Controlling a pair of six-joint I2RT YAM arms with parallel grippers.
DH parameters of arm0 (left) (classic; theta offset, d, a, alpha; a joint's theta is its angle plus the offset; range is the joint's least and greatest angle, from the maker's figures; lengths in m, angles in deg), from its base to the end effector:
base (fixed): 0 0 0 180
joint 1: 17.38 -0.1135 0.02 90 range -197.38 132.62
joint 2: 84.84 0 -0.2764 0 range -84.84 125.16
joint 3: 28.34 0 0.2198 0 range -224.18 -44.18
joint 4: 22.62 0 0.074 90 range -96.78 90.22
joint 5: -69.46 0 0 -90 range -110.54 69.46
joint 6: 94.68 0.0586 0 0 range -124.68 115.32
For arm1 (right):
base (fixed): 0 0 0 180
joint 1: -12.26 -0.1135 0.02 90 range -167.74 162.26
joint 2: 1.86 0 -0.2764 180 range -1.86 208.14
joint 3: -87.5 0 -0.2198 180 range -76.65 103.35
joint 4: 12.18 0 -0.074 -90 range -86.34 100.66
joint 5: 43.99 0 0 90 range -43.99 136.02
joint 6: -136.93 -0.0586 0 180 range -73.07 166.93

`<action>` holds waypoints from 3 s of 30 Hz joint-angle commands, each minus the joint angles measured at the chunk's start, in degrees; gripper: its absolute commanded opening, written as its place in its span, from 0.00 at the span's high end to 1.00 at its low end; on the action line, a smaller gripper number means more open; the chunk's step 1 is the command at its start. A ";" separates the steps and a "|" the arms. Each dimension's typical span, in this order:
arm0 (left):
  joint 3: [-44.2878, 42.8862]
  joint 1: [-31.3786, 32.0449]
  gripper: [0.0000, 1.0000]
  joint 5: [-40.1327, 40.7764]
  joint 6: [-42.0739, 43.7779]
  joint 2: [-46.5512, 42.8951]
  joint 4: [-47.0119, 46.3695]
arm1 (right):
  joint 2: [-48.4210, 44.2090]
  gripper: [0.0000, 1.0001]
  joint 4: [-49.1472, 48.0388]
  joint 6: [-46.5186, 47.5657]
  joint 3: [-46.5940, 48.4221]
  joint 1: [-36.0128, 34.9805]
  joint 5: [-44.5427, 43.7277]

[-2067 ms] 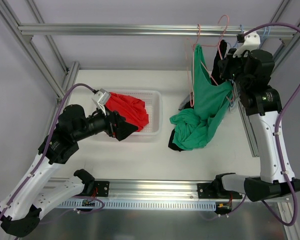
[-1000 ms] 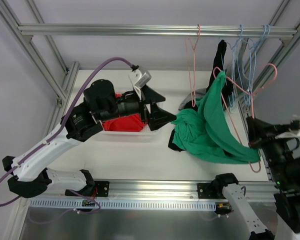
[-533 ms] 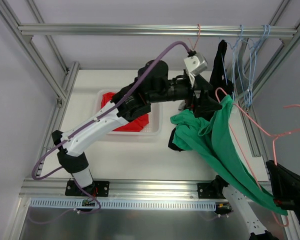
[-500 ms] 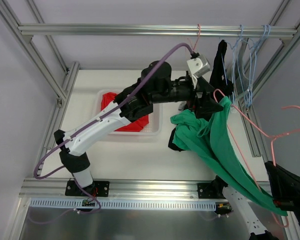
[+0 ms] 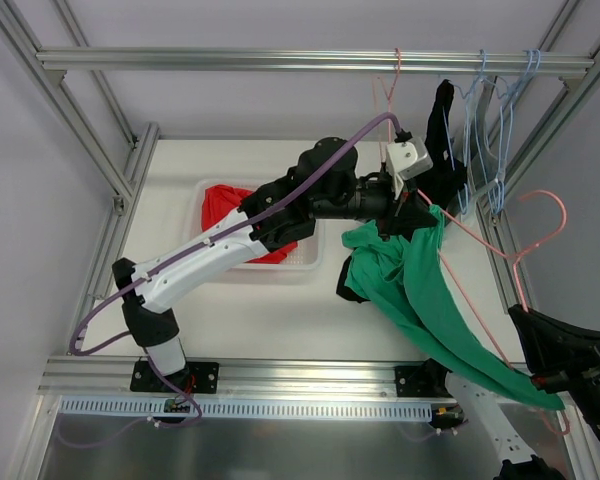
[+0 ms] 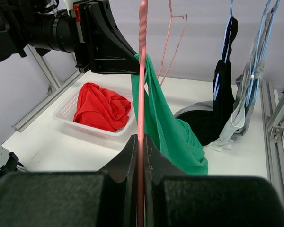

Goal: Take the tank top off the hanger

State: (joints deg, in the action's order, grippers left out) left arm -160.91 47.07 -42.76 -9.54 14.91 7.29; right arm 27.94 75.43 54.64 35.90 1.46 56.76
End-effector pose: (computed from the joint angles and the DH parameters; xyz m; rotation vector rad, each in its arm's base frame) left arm 0.1437 -0.3520 0.5116 1.1009 1.2457 -1.2370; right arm -0.1234 -0.0124 0.4933 -0.3762 1.3325 0.1744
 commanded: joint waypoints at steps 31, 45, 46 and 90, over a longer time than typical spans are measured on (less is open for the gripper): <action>44.02 0.33 1.00 36.04 -17.90 -41.82 -4.30 | -15.90 1.00 -25.68 -2.43 -21.13 -11.60 7.80; 68.21 0.33 1.00 9.91 -23.52 -43.77 -34.10 | -19.17 1.00 -53.74 -5.15 -35.29 -11.69 -1.24; 68.82 0.33 1.00 9.83 -23.96 -43.32 -34.63 | -18.82 1.00 -54.45 -5.24 -35.38 -11.69 -1.86; 72.35 8.94 0.63 17.56 -20.19 -40.41 -16.18 | -6.61 1.00 -46.46 7.94 -47.96 -11.60 -24.54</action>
State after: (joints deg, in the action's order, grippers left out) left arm -84.67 56.05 -27.92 -30.98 -23.15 -9.83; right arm 18.50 17.49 58.62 -14.07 -9.98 34.64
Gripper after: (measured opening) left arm 0.329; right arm 0.039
